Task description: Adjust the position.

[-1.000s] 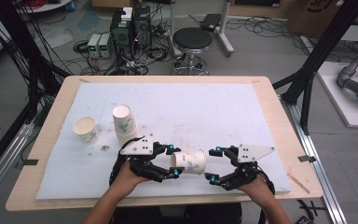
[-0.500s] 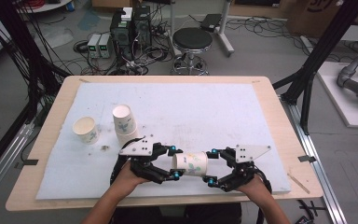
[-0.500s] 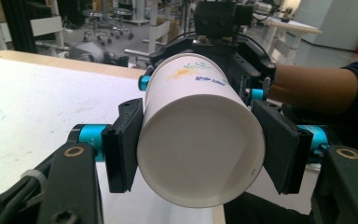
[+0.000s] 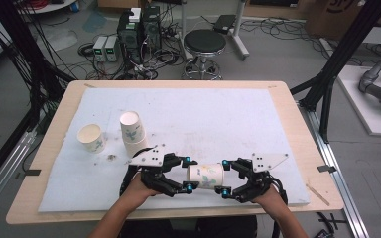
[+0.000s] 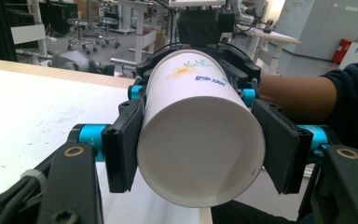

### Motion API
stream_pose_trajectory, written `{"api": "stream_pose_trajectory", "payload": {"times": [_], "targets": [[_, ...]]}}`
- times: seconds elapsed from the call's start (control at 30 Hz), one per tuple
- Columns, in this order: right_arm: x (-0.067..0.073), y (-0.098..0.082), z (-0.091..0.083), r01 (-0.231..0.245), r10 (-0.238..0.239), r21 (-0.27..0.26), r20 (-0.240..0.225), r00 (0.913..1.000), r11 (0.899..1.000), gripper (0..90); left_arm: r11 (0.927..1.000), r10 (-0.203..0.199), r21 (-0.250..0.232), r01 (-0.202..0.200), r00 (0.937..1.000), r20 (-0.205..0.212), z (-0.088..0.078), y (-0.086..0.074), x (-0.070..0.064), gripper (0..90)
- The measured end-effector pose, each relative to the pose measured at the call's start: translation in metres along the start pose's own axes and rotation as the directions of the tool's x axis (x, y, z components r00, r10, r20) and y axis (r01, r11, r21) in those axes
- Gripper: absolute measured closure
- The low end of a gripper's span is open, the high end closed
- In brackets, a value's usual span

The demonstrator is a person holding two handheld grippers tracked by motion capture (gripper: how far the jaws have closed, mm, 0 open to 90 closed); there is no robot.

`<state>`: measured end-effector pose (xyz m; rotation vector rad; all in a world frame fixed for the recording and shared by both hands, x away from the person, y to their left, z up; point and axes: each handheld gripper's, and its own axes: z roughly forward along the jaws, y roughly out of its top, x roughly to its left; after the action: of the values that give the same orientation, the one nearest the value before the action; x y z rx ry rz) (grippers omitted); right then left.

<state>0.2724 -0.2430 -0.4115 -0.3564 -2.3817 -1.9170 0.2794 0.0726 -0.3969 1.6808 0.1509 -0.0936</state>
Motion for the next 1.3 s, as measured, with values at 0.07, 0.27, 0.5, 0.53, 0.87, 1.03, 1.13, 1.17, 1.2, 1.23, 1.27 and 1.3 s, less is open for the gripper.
{"api": "stream_pose_trajectory", "payload": {"times": [0.07, 0.27, 0.5, 0.53, 0.87, 1.03, 1.13, 1.17, 1.2, 1.23, 1.27, 1.3], "targets": [[0.0, 0.001, -0.001, 0.004, -0.004, -0.001, 0.003, 1.0, 1.0, 29.2, 1.0, 0.001, 0.001, -0.001, 1.0, -0.002, 0.0, -0.001, 0.0, 36.8], [0.0, 0.003, -0.003, 0.009, -0.009, -0.001, 0.017, 0.9998, 1.0, 32.3, 0.9997, -0.012, 0.022, 0.012, 0.9998, -0.016, 0.001, -0.001, 0.0, 36.3], [0.004, 0.011, -0.003, 0.034, -0.038, 0.084, 0.052, 0.9979, 0.996, 32.3, 0.992, -0.011, 0.124, 0.023, 0.9957, -0.092, 0.004, 0.006, -0.003, 14.9], [0.004, 0.013, -0.002, 0.036, -0.042, 0.1, 0.061, 0.9973, 0.994, 32.3, 0.9902, -0.003, 0.138, 0.016, 0.9954, -0.096, 0.003, 0.008, -0.003, 14.9], [0.007, 0.043, 0.003, 0.116, -0.158, 0.35, 0.094, 0.9829, 0.93, 32.3, 0.955, 0.051, 0.296, -0.018, 0.993, -0.106, 0.011, 0.019, -0.001, 15.4], [0.008, 0.056, 0.01, 0.154, -0.207, 0.437, 0.075, 0.9754, 0.886, 32.3, 0.9385, 0.076, 0.343, -0.036, 0.9917, -0.103, 0.017, 0.022, 0.0, 15.5], [0.009, 0.062, 0.014, 0.172, -0.229, 0.47, 0.066, 0.9712, 0.865, 32.3, 0.928, 0.087, 0.37, -0.043, 0.991, -0.102, 0.019, 0.023, 0.0, 15.7], [0.009, 0.064, 0.015, 0.18, -0.241, 0.482, 0.066, 0.9683, 0.858, 32.3, 0.9242, 0.09, 0.379, -0.046, 0.9909, -0.1, 0.02, 0.023, 0.0, 15.8], [0.01, 0.066, 0.017, 0.186, -0.249, 0.495, 0.064, 0.9663, 0.849, 32.3, 0.9212, 0.093, 0.386, -0.048, 0.9907, -0.099, 0.021, 0.023, 0.0, 15.9], [0.01, 0.068, 0.018, 0.196, -0.262, 0.508, 0.062, 0.9632, 0.839, 32.3, 0.9176, 0.098, 0.394, -0.051, 0.9903, -0.099, 0.022, 0.023, 0.0, 16.1], [0.011, 0.07, 0.02, 0.204, -0.272, 0.521, 0.057, 0.9607, 0.829, 32.3, 0.9126, 0.105, 0.405, -0.056, 0.9894, -0.1, 0.022, 0.023, 0.0, 16.3], [0.012, 0.072, 0.022, 0.207, -0.276, 0.534, 0.052, 0.9596, 0.82, 32.3, 0.9095, 0.109, 0.412, -0.058, 0.9889, -0.101, 0.023, 0.023, 0.0, 16.4]]}}
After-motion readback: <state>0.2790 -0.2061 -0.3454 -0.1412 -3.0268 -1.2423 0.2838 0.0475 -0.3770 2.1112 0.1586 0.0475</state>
